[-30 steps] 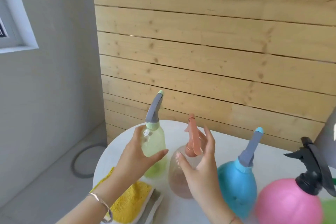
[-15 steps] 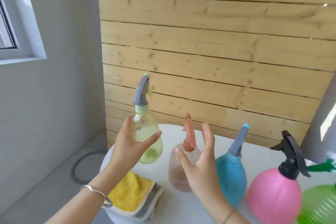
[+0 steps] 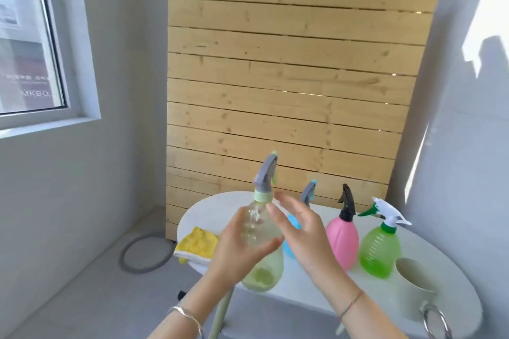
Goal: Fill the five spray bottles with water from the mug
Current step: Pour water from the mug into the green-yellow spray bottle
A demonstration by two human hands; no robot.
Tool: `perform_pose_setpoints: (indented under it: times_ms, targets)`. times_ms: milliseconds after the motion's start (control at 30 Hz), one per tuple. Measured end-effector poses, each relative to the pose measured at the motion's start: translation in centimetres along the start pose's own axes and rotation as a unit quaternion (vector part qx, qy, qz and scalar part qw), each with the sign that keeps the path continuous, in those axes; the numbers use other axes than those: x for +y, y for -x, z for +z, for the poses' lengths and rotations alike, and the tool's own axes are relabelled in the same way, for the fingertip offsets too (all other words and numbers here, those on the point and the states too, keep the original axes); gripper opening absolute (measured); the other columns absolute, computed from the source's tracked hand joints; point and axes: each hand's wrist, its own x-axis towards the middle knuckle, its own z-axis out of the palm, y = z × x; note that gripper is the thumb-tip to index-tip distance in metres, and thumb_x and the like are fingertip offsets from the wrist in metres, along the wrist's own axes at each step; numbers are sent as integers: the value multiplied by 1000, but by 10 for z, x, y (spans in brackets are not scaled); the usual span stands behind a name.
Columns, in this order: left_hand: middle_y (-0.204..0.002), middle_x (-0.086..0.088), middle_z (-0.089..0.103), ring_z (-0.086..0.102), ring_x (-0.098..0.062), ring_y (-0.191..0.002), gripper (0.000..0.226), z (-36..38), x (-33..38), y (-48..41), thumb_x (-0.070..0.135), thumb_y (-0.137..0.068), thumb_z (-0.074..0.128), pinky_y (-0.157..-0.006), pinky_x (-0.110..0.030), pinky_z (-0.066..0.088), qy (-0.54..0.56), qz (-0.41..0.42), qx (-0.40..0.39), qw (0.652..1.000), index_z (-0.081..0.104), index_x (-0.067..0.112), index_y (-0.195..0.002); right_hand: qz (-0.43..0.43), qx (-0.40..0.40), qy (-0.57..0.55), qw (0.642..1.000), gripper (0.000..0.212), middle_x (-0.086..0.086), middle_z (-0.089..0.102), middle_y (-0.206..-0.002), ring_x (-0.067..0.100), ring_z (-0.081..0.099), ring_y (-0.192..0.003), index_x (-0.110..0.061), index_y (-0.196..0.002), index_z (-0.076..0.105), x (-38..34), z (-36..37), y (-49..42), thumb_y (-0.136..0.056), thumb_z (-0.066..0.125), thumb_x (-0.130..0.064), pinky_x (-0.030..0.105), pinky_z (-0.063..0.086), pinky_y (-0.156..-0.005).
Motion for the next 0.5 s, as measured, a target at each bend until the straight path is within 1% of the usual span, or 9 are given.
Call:
perform_pose_setpoints:
  times_ms: [67,100,167,233,300,367,433,467,500]
  targets:
    - [-93,26,63,59,4,-89,60,15,1,21,61,-59,75,-73,-12,43,-23,14,-35,999,53,38,-109,5,10,-19,1000,20,-18,72,-101,-9,61,-102,-26,-106,69,-1,-8,20,-86,67,-26,4,42,-82]
    - [-92,27,62,58,5,-89,61,21,2,30,62,-60,74,-73,-13,43,-42,24,-46,998,51,40,-112,7,22,-23,999,16,-18,73,-98,-7,63,-100,-27,-102,70,1,-13,29,-87,67,-24,6,43,-81]
    - [-96,23,62,57,5,-90,68,29,0,45,66,-58,73,-79,-17,47,-73,26,-66,995,49,42,-117,15,43,-26,999,13,-16,74,-93,-4,65,-93,-25,-98,72,7,-23,44,-86,68,-23,8,45,-77]
    - [-97,18,64,60,2,-89,68,36,-4,56,65,-56,76,-82,-21,50,-69,8,-90,994,51,42,-115,24,46,-31,998,12,-15,74,-91,-4,66,-89,-26,-97,72,14,-31,56,-86,68,-23,9,46,-77]
    - [-95,14,67,63,-2,-85,62,35,-4,59,60,-55,81,-83,-25,53,-42,-14,-119,992,58,38,-109,27,33,-39,998,12,-15,75,-91,-5,66,-87,-29,-94,72,17,-35,62,-86,68,-22,11,47,-78]
    - [-95,11,71,66,-5,-84,57,32,-4,59,52,-57,82,-85,-27,55,17,-45,-185,982,64,29,-106,42,4,-56,998,12,-13,75,-91,-3,67,-88,-27,-93,73,17,-38,62,-83,67,-25,12,47,-78]
    - [-103,6,73,68,-8,-95,58,25,-5,62,46,-63,79,-90,-26,54,88,-73,-267,957,65,21,-113,71,-27,-86,993,19,-8,75,-94,2,68,-92,-21,-95,74,20,-41,63,-79,66,-30,14,49,-80]
    - [-113,3,72,67,-10,-104,61,22,-6,62,46,-67,77,-94,-27,52,111,-83,-298,944,61,21,-120,91,-37,-110,989,23,-4,75,-95,6,69,-93,-18,-95,74,22,-44,63,-78,66,-31,16,50,-82]
    - [-121,2,70,66,-11,-111,62,20,-6,64,48,-70,74,-96,-27,51,130,-94,-315,936,57,25,-125,111,-37,-136,984,25,0,75,-95,10,69,-93,-16,-94,74,25,-45,62,-76,67,-31,19,52,-85]
